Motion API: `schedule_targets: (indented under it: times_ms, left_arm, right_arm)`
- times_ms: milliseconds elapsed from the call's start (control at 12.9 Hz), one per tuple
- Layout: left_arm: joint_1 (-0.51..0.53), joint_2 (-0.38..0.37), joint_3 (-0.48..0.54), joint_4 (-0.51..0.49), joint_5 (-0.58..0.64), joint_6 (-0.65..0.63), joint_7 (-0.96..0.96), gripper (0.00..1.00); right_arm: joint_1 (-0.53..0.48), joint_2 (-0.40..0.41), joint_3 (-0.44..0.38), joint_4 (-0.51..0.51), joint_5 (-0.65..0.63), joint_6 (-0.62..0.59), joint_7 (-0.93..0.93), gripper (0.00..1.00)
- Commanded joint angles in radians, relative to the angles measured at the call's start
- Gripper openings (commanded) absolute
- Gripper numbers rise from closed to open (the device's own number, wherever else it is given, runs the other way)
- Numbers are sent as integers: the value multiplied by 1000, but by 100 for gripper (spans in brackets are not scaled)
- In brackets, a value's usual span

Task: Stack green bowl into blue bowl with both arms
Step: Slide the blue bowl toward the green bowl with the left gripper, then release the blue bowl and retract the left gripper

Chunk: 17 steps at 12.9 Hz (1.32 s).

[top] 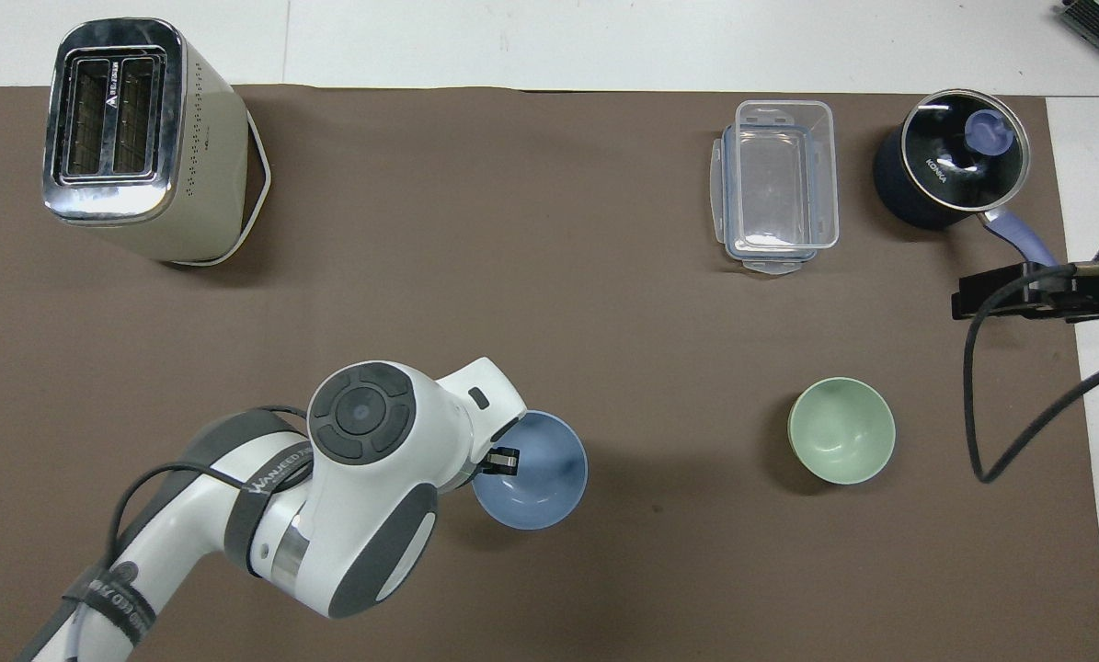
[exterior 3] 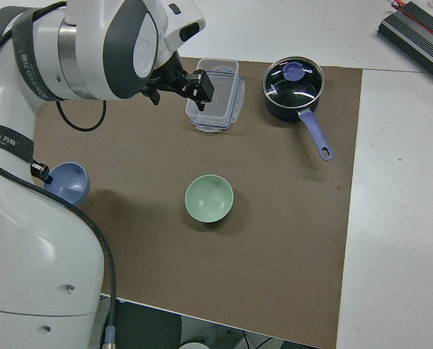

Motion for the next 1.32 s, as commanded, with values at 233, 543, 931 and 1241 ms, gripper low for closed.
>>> schedule_targets:
  times_ms: [233,543,931,1241]
  left_arm:
    - [-55,37,18,-43,-34,101,-34,0]
    - [-56,52,18,-49,-34,106,-33,99]
    - [-12,35,22,8,-34,40,-33,100]
    - [106,5,24,111,-30,-95,-20,100]
  right_arm:
    - [-12,-24,1,-26,5,-3,-24,100]
    - [-12,-25,1,-26,5,-3,-24,100]
    - [-12,-24,1,-26,5,-3,-24,100]
    - [-10,-24,1,-26,5,-3,-24,100]
